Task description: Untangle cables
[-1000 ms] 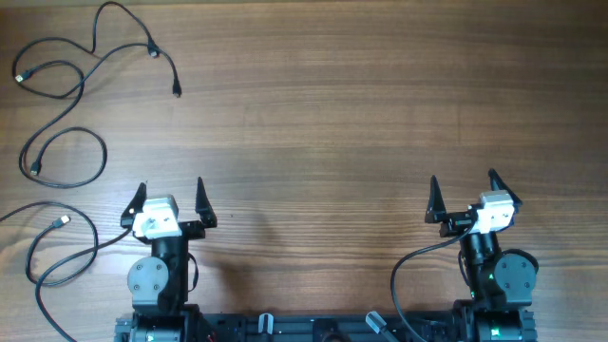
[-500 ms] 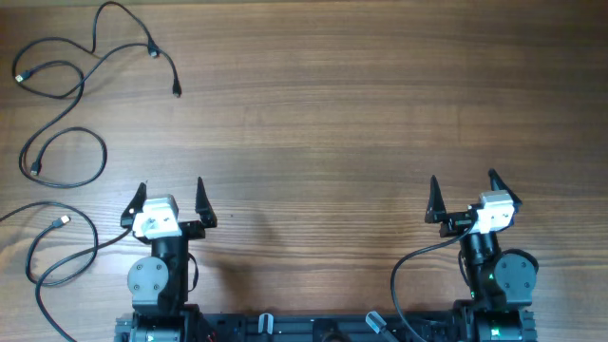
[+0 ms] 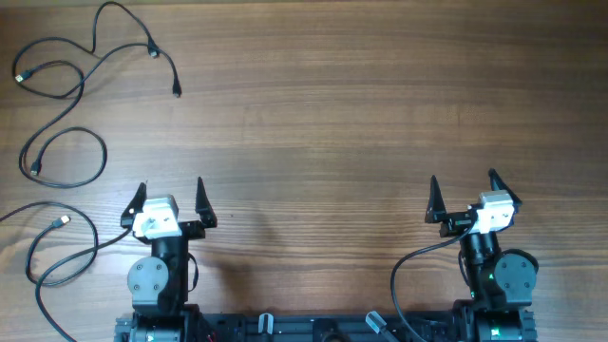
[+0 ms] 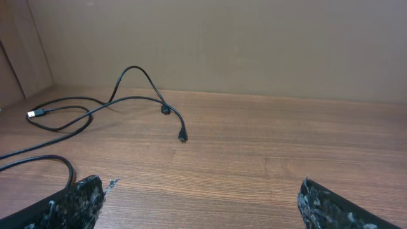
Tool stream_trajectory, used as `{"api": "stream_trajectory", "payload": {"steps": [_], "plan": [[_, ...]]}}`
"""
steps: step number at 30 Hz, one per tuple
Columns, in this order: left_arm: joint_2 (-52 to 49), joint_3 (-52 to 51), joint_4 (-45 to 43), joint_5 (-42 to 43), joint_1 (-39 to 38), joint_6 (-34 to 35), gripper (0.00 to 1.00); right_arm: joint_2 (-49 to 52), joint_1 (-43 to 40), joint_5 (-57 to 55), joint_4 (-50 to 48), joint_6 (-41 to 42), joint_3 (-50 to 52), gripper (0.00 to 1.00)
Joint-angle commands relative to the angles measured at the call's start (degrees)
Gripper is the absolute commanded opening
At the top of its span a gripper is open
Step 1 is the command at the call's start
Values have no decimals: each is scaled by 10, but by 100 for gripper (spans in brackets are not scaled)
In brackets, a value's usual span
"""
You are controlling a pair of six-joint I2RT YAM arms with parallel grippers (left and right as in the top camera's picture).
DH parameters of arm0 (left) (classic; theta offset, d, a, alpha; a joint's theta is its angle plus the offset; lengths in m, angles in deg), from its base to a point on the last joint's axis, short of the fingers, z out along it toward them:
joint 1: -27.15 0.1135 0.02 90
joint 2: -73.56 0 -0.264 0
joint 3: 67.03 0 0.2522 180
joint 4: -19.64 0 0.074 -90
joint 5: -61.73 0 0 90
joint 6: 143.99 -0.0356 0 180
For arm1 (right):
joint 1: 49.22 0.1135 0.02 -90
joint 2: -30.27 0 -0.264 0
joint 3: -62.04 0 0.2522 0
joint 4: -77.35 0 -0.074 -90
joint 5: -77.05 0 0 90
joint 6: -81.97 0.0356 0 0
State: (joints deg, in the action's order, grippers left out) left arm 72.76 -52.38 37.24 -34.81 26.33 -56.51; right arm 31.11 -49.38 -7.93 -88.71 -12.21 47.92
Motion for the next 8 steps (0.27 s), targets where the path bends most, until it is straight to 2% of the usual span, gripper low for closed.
{"api": "stream_trajectory", "payload": {"steps": [1, 8], "plan": [[5, -6, -2, 5, -3, 4, 100, -6, -3, -7, -2, -3, 0, 100], [5, -6, -2, 5, -3, 3, 100, -6, -3, -7, -2, -3, 0, 100]]}}
